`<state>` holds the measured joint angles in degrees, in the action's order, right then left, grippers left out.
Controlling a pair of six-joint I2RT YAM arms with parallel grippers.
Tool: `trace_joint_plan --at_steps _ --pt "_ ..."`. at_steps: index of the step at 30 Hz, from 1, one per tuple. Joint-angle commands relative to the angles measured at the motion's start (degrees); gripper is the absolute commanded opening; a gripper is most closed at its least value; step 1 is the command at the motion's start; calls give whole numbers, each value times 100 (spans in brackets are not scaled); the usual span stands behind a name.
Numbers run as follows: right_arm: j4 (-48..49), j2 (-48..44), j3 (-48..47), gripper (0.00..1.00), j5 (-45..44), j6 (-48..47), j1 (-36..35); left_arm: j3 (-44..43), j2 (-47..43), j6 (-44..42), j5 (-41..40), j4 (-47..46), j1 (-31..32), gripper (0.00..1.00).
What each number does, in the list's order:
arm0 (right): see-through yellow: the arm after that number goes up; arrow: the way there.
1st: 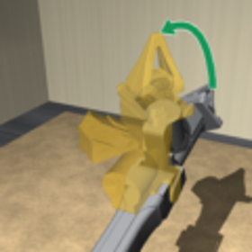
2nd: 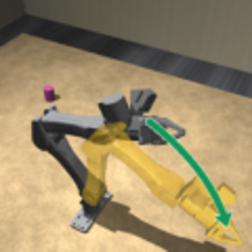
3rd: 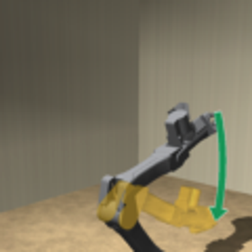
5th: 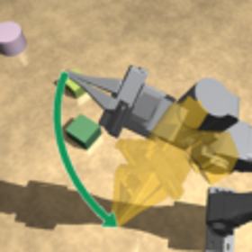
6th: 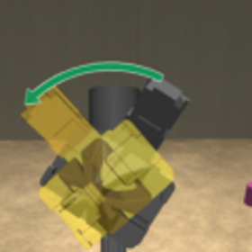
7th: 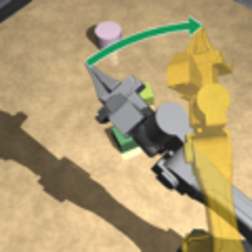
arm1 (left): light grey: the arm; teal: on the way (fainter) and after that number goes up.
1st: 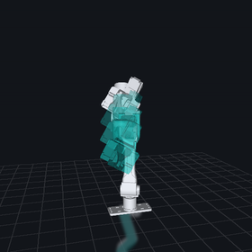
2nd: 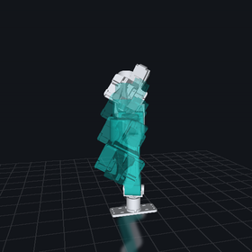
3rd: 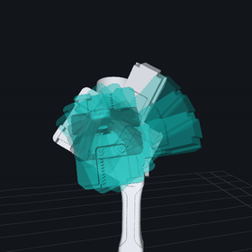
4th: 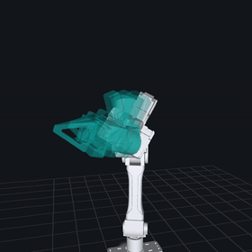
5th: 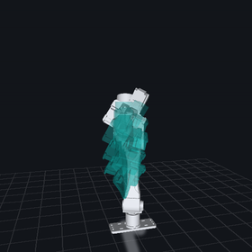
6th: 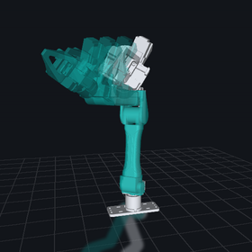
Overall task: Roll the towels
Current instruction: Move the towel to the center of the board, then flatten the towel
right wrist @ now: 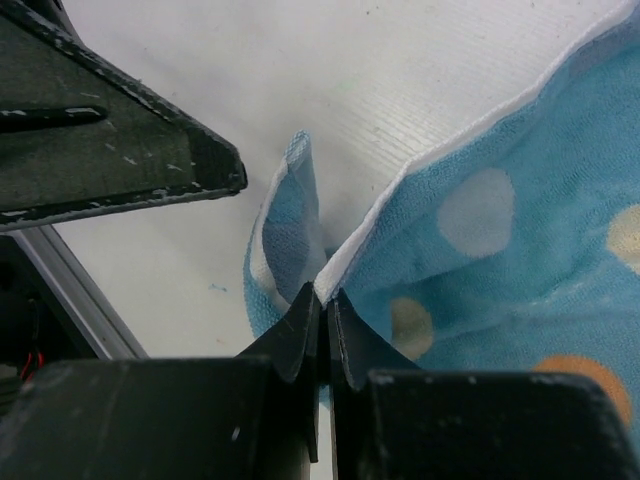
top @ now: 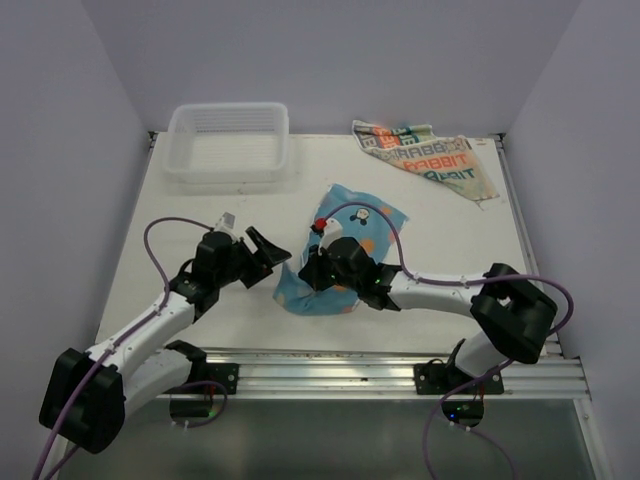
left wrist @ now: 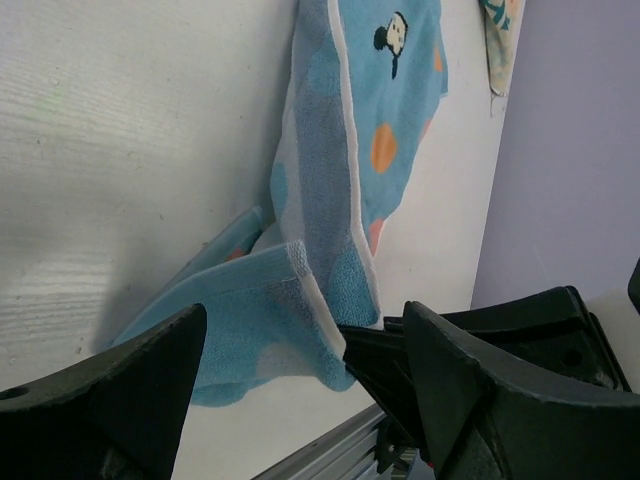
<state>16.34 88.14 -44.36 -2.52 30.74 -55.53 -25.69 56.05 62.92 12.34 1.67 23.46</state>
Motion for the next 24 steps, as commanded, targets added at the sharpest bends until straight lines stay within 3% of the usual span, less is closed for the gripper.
trace_joint_plan --at_steps 1,7,17,19,24 --pt "440 80 33 0 -380 -7 -116 -32 142 72 49 -317 62 83" --pt "581 177 24 0 -389 -7 -265 -50 274 -60 -205 -176 71 67" --pt "774 335 15 0 -354 2 -450 -15 503 -130 -258 -202 71 65" --pt "792 388 -2 0 -354 11 -485 11 573 -157 -223 -229 71 55" --pt "845 485 -38 0 -424 37 -529 108 573 -236 -249 -203 79 41"
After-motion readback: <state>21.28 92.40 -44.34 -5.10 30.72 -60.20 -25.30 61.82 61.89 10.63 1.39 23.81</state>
